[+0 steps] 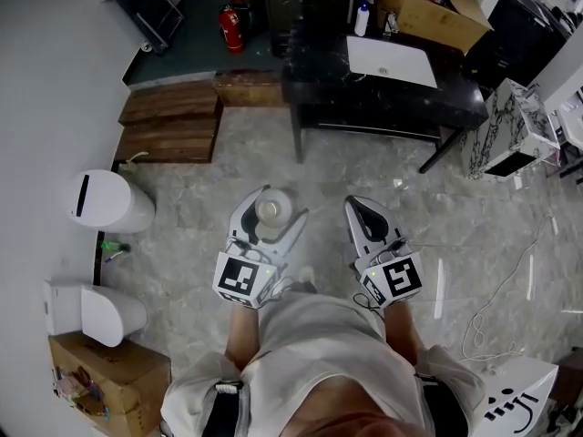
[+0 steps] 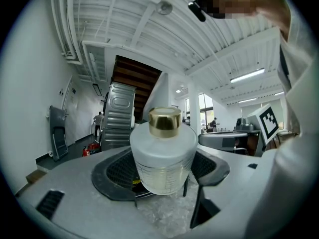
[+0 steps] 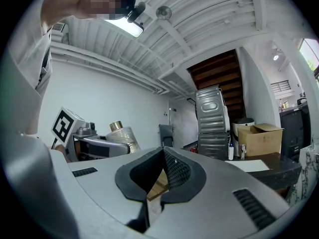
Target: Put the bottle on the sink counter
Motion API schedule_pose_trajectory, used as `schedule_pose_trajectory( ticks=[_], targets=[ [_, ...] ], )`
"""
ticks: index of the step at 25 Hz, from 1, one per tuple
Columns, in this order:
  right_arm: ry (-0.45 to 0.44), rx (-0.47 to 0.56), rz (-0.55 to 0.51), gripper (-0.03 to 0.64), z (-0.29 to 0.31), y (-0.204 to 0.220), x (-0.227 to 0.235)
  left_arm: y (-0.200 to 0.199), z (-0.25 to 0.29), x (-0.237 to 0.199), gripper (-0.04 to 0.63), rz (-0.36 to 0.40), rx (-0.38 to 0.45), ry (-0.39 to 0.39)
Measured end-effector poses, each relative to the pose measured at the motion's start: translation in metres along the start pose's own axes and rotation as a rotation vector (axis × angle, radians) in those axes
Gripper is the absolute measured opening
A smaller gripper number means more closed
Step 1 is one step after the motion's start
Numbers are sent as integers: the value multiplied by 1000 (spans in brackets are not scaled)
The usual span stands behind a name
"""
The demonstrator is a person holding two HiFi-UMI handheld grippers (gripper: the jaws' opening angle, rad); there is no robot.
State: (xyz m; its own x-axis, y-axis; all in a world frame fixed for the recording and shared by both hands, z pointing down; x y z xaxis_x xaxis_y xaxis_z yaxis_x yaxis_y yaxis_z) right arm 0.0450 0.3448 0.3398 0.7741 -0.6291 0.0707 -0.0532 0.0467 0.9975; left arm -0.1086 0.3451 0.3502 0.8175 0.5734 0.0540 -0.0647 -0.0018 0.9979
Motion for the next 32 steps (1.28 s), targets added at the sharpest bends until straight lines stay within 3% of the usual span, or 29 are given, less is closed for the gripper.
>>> schedule_pose_trajectory(
  ticks=[17,32],
  targets=[
    [56,-1,13,-3,46,4,23,8,38,-40,327,2,-18,37],
    [-3,6,6,-3,96,-1,73,4,97,-71,327,14,-6,-13]
  ],
)
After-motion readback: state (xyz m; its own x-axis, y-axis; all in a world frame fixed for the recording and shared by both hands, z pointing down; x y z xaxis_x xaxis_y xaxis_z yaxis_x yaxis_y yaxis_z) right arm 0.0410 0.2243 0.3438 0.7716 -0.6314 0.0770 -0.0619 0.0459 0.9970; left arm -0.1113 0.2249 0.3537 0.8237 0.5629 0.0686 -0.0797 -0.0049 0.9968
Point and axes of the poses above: the fingertips, and each gripper's own axes: z forward along the fingers, x to its right, y out of its underside, the point moved 4 cm from there along -z, backward along the fingers, and after that the axes turned 6 degrees about z, right-handed, at the moved point
